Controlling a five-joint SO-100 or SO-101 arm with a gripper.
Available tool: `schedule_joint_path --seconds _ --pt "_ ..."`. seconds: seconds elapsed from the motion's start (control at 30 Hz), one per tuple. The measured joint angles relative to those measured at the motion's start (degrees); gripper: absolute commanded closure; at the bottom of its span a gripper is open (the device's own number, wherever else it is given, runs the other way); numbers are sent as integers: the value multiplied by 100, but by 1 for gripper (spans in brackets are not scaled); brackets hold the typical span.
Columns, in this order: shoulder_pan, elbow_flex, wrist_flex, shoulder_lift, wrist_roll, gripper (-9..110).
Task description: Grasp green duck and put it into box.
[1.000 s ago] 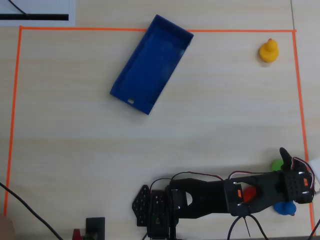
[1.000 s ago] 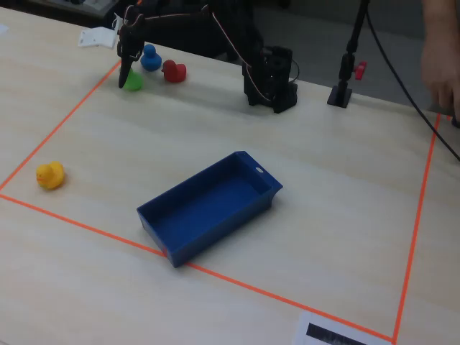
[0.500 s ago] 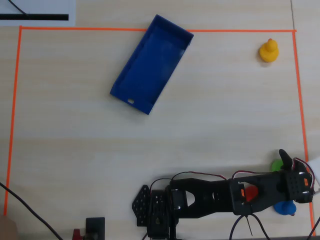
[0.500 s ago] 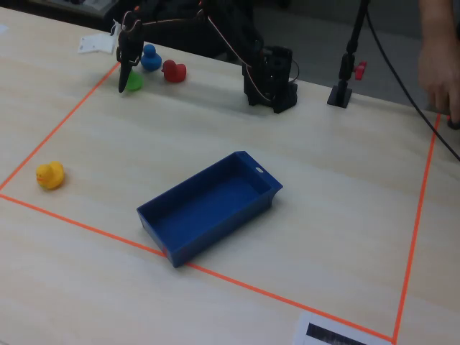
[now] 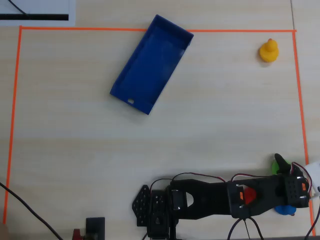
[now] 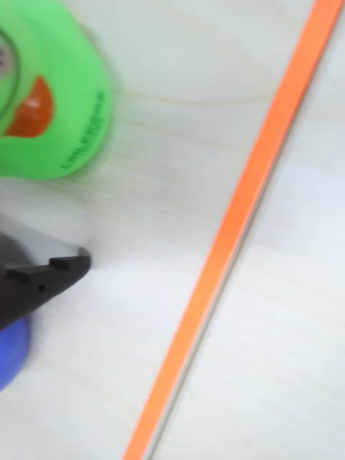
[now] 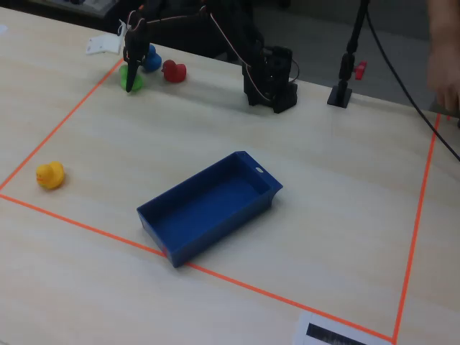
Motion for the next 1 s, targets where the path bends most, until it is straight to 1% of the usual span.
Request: schedule_joint_path --seconds 0.1,0.23,0.3,0.6,0.83,0.9,0.93,1.0 --pt "0 229 -18 149 0 57" --pt "0 299 -35 193 0 79" --pt "-9 299 -35 202 0 85" --pt "-105 255 -62 220 -9 87" --pt "-114 114 -70 141 -246 98" --pt "-141 35 -70 97 -255 98" --pt "-158 9 -70 97 -255 101" --pt "-229 -79 -70 88 -185 101"
